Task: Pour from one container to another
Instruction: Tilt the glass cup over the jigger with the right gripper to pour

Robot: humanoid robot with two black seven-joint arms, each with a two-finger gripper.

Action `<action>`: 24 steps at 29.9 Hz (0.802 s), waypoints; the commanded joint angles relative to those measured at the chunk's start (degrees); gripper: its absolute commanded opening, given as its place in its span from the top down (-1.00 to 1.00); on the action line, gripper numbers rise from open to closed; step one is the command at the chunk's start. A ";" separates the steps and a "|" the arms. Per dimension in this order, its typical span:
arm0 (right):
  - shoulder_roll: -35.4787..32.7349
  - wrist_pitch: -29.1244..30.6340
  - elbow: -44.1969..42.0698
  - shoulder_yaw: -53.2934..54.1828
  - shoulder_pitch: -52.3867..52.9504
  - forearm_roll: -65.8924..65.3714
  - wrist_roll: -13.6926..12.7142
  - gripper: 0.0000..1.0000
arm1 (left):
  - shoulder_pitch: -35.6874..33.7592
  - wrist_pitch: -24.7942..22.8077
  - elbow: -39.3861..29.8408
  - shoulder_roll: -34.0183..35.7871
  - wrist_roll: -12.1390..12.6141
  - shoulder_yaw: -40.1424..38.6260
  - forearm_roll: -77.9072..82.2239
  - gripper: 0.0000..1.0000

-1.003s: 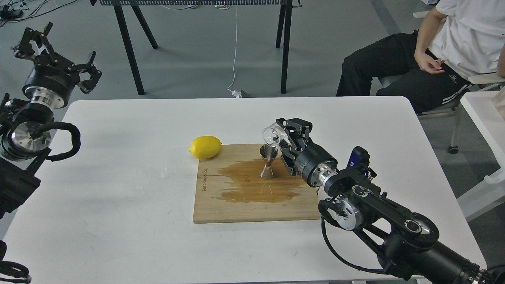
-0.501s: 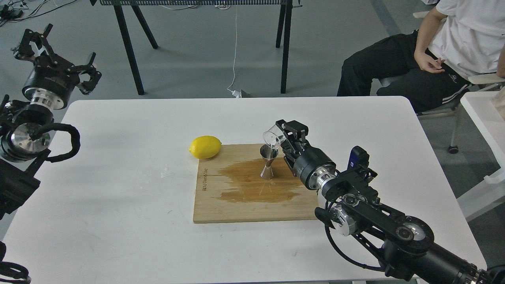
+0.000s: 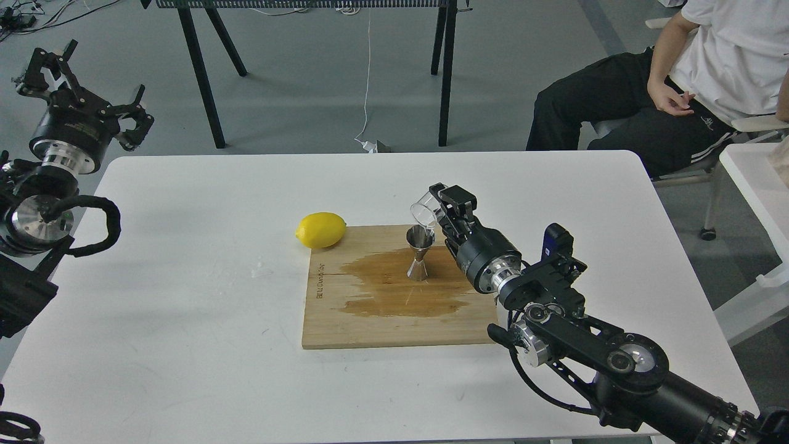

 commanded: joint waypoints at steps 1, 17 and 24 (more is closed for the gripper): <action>0.03 -0.22 -0.18 -0.41 0.42 -0.11 0.02 0.28 | 0.13 -0.03 0.00 0.03 -0.09 -0.02 -0.01 -1.00; 2.14 -2.24 -2.29 -3.66 0.95 -4.16 1.86 0.29 | 0.57 -0.12 0.00 -0.06 -0.88 0.06 -0.01 -1.00; 2.05 -2.33 -2.37 -3.75 1.13 -5.91 2.04 0.30 | 0.57 -0.12 0.00 -0.06 -0.88 0.06 -0.01 -1.00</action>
